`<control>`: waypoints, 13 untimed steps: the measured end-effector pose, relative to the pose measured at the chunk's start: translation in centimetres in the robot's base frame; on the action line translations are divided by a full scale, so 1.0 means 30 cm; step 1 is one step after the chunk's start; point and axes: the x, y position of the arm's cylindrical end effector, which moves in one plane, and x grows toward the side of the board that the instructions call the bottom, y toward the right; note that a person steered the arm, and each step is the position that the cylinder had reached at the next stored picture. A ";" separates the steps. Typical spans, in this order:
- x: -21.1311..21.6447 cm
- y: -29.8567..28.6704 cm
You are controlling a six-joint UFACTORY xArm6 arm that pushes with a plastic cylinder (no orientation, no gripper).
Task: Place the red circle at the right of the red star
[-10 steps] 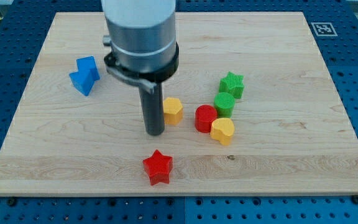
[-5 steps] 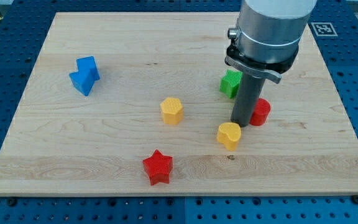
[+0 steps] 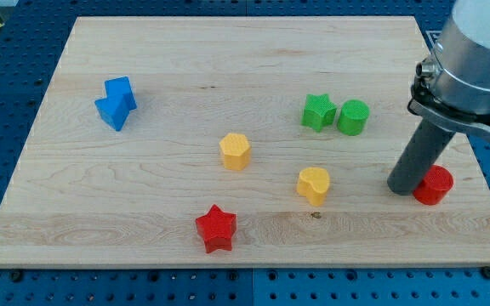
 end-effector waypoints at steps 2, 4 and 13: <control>-0.164 0.117; 0.101 0.130; 0.127 -0.351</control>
